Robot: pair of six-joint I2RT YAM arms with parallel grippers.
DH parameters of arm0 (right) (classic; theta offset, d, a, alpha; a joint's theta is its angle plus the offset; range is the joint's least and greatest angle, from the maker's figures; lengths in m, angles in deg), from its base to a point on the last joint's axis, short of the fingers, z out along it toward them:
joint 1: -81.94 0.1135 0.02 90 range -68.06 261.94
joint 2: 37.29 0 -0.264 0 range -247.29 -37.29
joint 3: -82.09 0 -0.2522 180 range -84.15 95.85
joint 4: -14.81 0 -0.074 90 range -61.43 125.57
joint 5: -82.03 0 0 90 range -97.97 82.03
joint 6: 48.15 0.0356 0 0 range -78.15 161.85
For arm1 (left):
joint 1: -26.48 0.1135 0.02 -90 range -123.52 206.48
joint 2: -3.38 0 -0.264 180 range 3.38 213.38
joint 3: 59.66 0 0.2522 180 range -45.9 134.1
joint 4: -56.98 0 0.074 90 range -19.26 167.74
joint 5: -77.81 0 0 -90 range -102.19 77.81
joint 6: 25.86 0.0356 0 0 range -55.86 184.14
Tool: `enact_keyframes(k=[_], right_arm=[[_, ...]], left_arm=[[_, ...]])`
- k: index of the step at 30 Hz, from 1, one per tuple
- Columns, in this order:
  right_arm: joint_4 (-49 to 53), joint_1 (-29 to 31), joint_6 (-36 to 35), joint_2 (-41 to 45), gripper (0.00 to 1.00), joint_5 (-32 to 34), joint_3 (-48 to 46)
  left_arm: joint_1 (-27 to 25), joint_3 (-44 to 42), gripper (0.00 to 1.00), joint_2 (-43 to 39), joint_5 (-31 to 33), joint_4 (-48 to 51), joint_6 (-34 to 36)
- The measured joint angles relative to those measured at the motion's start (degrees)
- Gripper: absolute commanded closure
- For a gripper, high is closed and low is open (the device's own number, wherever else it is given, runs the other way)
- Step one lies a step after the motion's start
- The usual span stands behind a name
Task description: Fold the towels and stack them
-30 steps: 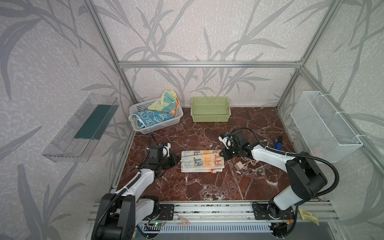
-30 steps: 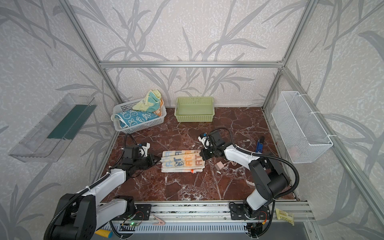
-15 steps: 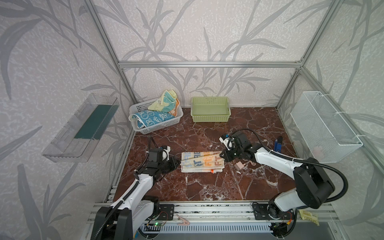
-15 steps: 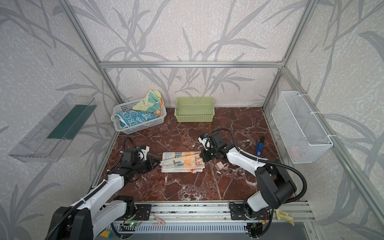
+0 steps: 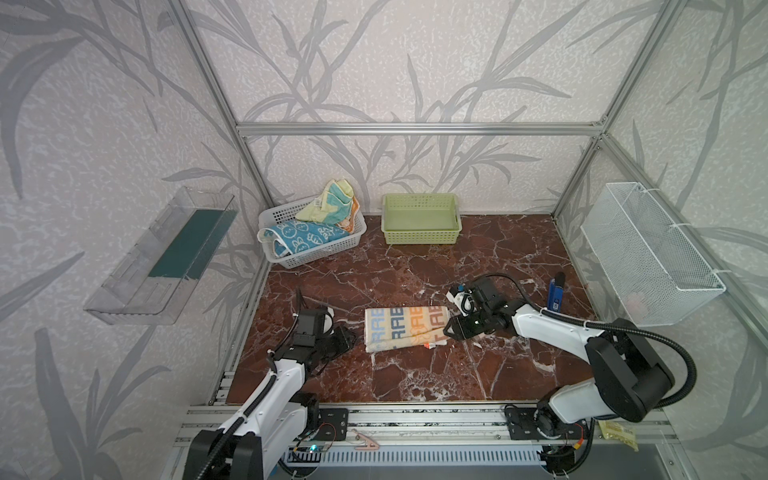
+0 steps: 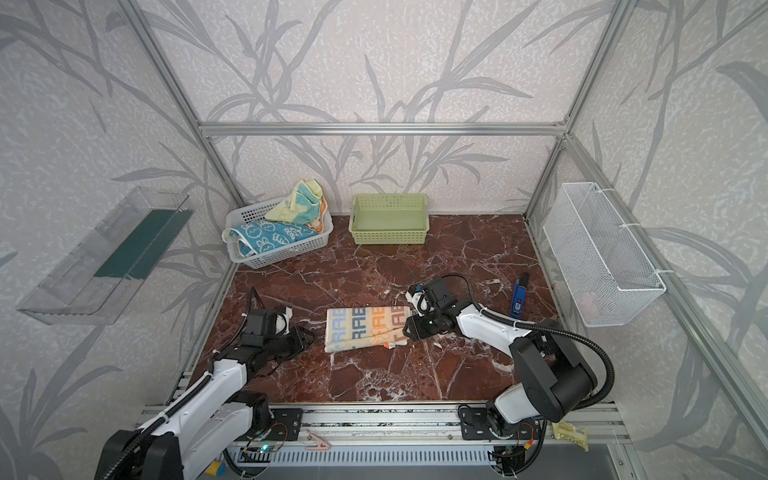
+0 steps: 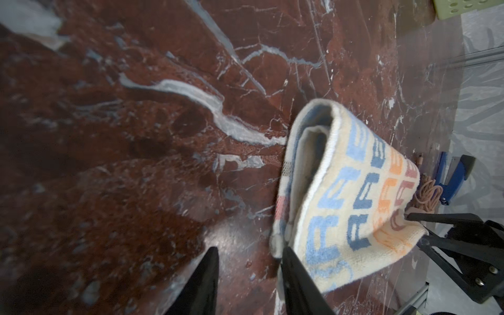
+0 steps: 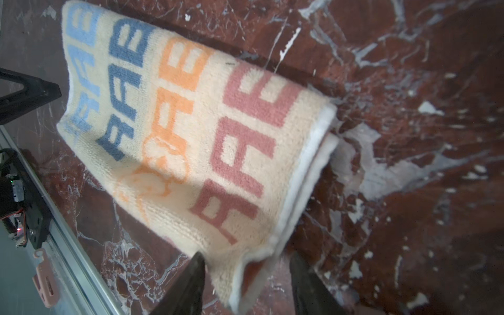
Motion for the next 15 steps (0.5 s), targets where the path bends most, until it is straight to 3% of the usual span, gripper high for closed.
enact_keyframes(k=[7,15], right_arm=[[3.56,0.00,6.21,8.17,0.39,0.74,0.31],[6.78,0.28,14.12,-2.86,0.38,3.52,4.15]], left_arm=[[-1.33,3.34,0.70,-1.70,3.41,2.84,0.15],[-15.02,11.17,0.70,7.30,7.45,2.10,0.87]])
